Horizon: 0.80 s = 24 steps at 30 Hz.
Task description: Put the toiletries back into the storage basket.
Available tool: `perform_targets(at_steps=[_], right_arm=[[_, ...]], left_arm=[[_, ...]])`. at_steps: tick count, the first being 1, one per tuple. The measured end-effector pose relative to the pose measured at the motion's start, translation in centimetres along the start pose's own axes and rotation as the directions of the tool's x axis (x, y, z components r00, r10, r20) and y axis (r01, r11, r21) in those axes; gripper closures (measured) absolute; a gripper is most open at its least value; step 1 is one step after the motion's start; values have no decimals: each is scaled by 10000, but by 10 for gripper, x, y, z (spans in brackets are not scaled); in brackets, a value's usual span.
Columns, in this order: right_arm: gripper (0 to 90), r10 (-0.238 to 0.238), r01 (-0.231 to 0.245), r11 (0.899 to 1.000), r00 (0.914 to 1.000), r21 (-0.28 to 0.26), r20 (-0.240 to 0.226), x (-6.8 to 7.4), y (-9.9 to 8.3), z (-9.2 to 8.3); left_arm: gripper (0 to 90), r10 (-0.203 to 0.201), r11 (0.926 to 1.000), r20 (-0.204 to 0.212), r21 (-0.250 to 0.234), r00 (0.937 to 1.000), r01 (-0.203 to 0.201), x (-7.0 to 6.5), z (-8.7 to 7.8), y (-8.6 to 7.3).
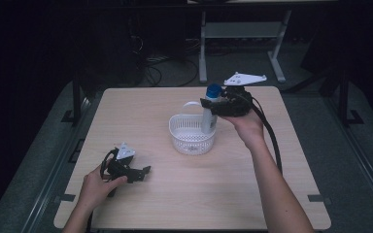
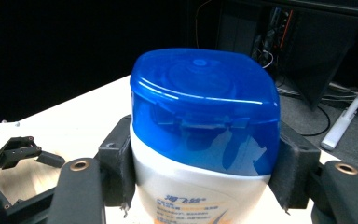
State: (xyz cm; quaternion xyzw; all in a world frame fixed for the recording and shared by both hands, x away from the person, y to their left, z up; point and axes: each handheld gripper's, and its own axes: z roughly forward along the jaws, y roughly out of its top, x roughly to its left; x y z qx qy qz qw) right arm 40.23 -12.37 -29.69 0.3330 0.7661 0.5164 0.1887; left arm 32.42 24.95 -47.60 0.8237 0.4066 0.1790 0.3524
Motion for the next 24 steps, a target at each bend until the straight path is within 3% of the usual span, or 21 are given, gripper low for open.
perform_targets(at_steps=[24], right_arm=[[355, 214, -205, 9985, 9996, 504, -171, -5, -27, 19]], left_arm=[[130, -3, 10000, -17, -24, 10000, 3, 0, 0, 0]])
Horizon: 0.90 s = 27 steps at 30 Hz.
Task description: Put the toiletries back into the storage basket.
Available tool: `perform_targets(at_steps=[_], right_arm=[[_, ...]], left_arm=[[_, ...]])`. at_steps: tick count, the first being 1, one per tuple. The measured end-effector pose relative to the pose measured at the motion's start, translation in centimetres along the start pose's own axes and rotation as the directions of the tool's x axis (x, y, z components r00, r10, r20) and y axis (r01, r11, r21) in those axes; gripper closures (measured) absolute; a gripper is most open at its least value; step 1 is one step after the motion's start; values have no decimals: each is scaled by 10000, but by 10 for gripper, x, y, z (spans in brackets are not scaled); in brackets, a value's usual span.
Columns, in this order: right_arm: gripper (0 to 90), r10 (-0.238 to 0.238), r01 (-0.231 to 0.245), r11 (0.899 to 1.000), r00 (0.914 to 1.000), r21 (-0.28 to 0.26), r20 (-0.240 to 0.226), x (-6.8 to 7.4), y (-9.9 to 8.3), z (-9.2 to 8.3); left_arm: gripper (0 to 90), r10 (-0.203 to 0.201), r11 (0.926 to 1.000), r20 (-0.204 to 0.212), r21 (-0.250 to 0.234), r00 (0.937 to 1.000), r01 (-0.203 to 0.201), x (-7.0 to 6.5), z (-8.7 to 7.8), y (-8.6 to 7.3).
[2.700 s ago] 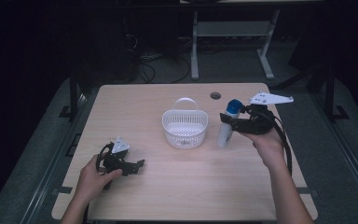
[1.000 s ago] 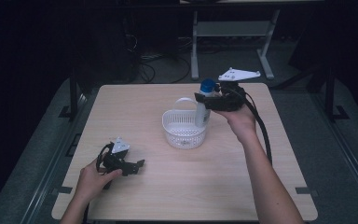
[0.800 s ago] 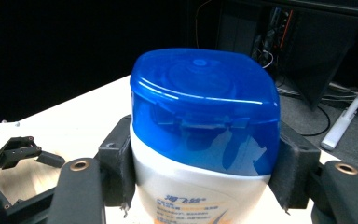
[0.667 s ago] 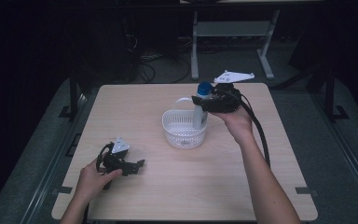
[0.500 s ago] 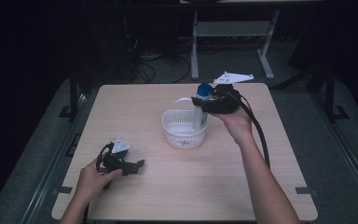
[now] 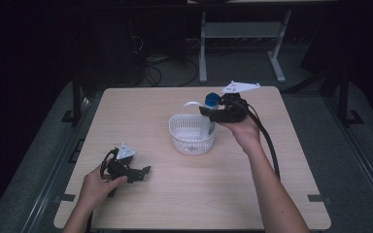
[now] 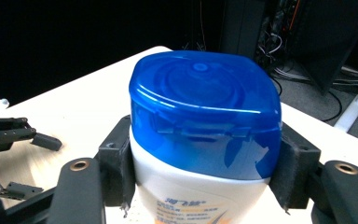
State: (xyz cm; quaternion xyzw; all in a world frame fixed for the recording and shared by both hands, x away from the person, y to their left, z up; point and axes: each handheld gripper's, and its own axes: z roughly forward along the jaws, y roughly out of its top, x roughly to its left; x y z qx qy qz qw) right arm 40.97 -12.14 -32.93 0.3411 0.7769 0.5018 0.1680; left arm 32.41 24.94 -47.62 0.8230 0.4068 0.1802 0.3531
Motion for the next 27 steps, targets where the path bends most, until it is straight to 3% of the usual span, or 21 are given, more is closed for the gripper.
perform_targets(at_steps=[27], right_arm=[[355, -139, 139, 9964, 9999, 831, -4, 4, -27, 25]], left_arm=[[130, 2, 10000, -2, 0, 10000, -2, 0, 0, 0]])
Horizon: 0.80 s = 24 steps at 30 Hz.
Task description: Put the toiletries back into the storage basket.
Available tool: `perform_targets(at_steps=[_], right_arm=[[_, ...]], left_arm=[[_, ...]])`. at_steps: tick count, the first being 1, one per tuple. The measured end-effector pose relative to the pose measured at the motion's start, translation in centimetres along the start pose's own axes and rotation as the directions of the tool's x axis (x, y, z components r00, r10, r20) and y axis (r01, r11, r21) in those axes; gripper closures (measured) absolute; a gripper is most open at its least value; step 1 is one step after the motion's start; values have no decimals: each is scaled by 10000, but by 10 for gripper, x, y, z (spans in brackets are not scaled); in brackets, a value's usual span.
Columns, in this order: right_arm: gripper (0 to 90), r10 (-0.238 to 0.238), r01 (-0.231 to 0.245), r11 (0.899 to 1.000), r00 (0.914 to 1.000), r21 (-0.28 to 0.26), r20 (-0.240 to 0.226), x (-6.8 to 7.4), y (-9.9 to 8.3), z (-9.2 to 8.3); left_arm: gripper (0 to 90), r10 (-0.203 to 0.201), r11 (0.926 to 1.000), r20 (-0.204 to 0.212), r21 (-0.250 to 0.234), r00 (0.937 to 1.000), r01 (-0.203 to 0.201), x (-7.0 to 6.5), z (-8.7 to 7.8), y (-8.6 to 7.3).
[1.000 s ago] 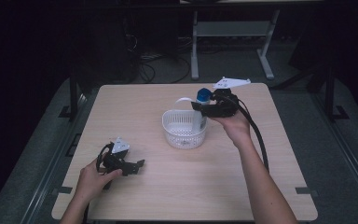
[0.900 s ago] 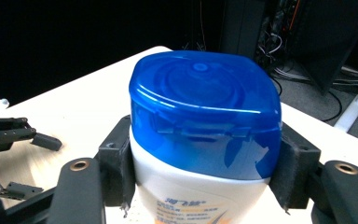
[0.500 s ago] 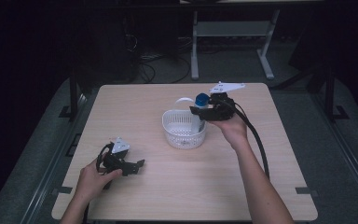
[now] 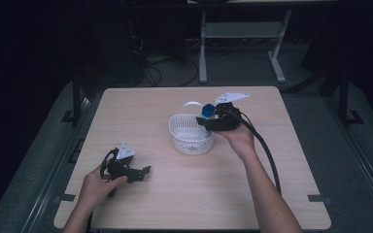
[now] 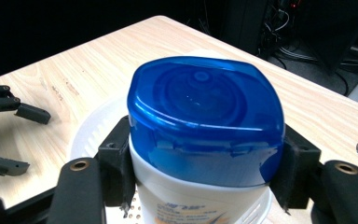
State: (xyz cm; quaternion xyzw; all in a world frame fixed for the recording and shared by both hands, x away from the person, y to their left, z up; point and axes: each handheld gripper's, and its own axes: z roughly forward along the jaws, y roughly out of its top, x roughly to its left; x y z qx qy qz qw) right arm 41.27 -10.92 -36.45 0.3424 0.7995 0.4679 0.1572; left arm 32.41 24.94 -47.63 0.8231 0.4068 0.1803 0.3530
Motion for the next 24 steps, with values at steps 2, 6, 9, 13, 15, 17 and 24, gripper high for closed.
perform_targets(at_steps=[2, 6, 9, 13, 15, 17, 24], right_arm=[[356, 40, -40, 10000, 10000, 20, 5, 1, -1, 1], [355, -7, 7, 9999, 10000, 147, 31, 1, -4, 5], [355, -53, 52, 9997, 10000, 233, 47, 2, -6, 7], [355, -112, 110, 9994, 9999, 313, 82, 2, -6, 8], [355, -121, 117, 9993, 9999, 349, 94, 2, -7, 8], [355, -91, 88, 9992, 9999, 382, 91, 2, -7, 9], [355, -133, 126, 9988, 9998, 480, 126, 3, -8, 11]], left_arm=[[130, 2, 10000, 0, 0, 10000, -2, 0, 0, 0], [130, -28, 10000, 11, 0, 10000, 28, 0, 0, 0], [130, -24, 10000, 16, 6, 10000, 24, 0, 0, 0], [130, -21, 10000, 17, 6, 10000, 21, 0, 0, 0], [130, -20, 10000, 19, 7, 10000, 20, 0, 0, 0], [130, -17, 10000, 17, 9, 10000, 17, 0, 0, 0], [130, -16, 10000, 22, 11, 10000, 16, 0, 0, 0]])
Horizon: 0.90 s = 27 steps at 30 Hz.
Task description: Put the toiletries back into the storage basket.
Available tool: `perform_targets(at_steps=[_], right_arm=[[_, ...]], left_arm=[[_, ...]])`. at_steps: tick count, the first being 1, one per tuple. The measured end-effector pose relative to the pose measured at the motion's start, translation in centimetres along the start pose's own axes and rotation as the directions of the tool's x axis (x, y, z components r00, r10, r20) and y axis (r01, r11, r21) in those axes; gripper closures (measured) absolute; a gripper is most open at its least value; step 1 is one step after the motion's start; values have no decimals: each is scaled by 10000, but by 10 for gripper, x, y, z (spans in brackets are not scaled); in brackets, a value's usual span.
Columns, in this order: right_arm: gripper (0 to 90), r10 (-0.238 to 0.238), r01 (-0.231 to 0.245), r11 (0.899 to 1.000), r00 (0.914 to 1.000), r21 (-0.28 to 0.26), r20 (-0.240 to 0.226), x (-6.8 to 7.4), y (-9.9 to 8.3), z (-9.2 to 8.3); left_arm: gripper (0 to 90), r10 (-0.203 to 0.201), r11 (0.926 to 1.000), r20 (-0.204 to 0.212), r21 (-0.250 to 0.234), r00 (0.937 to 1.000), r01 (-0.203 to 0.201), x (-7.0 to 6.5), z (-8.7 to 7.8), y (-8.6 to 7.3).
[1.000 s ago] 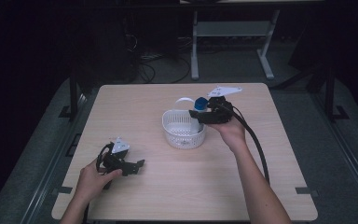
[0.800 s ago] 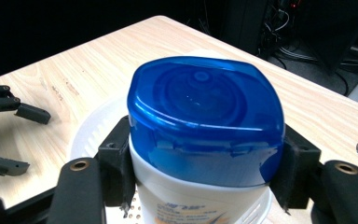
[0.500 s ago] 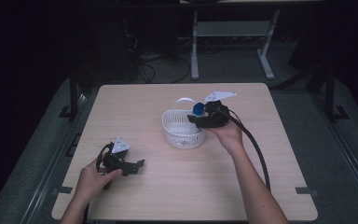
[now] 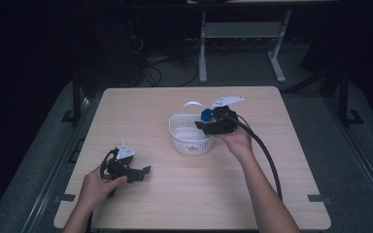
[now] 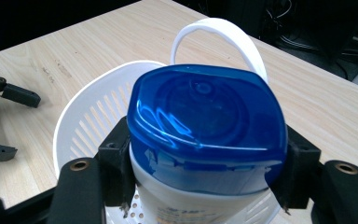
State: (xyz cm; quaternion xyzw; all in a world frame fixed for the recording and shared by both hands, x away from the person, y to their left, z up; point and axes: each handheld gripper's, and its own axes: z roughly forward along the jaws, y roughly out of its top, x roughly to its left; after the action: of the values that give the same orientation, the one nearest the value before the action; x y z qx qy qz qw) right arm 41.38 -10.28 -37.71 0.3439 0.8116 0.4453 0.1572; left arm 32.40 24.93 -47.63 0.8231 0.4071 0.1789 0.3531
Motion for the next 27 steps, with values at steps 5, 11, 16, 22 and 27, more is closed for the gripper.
perform_targets(at_steps=[5, 11, 16, 22, 27], right_arm=[[355, -36, 36, 9999, 10000, 117, 6, 0, -1, 2], [353, -87, 87, 9999, 10000, 131, -28, 2, -1, 2], [340, 225, -221, 9997, 9991, 97, -366, 0, -1, 1], [145, 265, -263, 9996, 9964, 36, -805, 2, 2, 1], [10, 239, -225, 9996, 9971, 189, -729, 3, 2, 0]], left_arm=[[130, 4, 10000, 0, 8, 10000, -4, 0, 0, 0], [130, 0, 10000, -2, 4, 10000, 0, 0, 0, 0], [130, 10, 10000, 0, 11, 10000, -10, 0, 0, 0], [130, 3, 10000, -5, 3, 10000, -3, 0, 0, 0], [130, -3, 10000, -6, -4, 10000, 3, 0, 0, 0]])
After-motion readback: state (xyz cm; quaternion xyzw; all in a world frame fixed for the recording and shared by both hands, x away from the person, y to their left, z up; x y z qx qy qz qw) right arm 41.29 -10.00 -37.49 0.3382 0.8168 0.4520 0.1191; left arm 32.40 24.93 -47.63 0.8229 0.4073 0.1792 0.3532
